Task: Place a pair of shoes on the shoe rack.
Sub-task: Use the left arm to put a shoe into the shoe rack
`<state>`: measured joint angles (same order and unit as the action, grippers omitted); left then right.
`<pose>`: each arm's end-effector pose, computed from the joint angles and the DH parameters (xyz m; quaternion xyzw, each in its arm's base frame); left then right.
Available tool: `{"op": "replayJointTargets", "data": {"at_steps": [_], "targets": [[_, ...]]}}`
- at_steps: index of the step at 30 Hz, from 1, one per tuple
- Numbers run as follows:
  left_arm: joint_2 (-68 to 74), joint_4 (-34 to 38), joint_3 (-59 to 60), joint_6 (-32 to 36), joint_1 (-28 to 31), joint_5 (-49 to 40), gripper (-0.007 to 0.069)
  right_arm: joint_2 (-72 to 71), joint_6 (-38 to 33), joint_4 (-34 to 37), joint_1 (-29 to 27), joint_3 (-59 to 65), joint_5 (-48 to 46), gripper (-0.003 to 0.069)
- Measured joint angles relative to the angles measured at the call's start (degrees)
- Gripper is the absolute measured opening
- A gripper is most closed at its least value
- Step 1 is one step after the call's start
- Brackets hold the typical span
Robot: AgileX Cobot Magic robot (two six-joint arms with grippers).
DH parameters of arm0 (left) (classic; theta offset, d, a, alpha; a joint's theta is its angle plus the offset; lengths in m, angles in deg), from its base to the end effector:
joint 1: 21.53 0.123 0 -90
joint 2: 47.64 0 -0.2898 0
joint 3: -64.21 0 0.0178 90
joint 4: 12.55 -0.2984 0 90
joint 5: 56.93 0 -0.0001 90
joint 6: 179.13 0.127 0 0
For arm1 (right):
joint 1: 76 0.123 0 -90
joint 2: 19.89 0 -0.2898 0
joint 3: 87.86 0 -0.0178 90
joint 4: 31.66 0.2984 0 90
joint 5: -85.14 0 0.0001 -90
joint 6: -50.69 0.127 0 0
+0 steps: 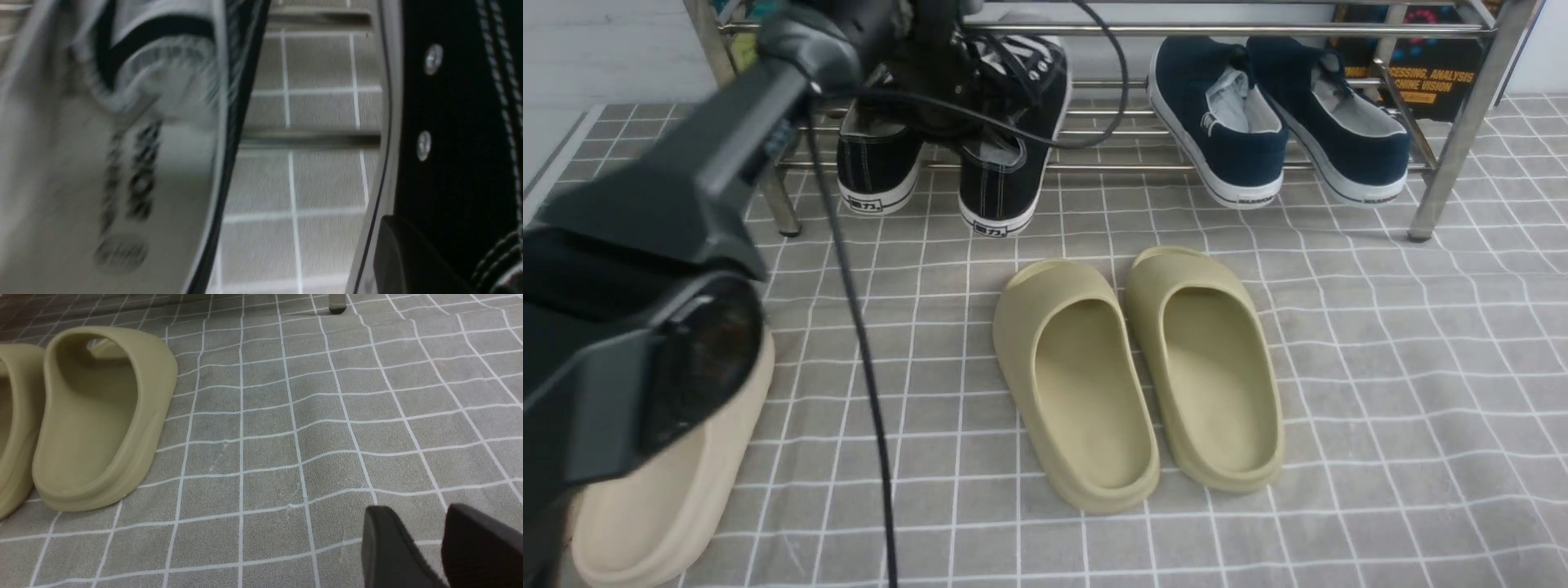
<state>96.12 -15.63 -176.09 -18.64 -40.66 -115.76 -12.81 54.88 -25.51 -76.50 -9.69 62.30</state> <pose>0.5742 -0.1930 0.2456 0.0026 0.9460 -0.0821 0.3136 0.1290 0.0042 0.1619 0.0608 0.8065 0.0647 0.5845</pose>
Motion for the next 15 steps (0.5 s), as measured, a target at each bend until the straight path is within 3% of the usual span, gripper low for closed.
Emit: {"op": "replayJointTargets", "data": {"at_steps": [6,8,11,13,15], "targets": [[3.39,-0.92,-2.93,-3.31,0.0,0.44,-0.0003,0.0,0.0,0.0,0.0,0.0,0.0,0.0239],[3.39,-1.19,-3.3,-4.31,0.0,1.79,0.0033,0.0,0.0,0.0,0.0,0.0,0.0,0.0239],[3.33,-1.72,-3.74,-6.45,0.05,5.41,0.0151,0.0,0.0,0.0,0.0,0.0,0.0,0.0239],[3.33,-1.95,-3.74,-7.43,0.05,5.83,0.0189,0.0,0.0,0.0,0.0,0.0,0.0,0.0239],[3.33,-2.63,-3.74,-9.73,-0.01,6.07,0.0288,0.0,0.0,0.0,0.0,0.0,0.0,0.0239]]}}
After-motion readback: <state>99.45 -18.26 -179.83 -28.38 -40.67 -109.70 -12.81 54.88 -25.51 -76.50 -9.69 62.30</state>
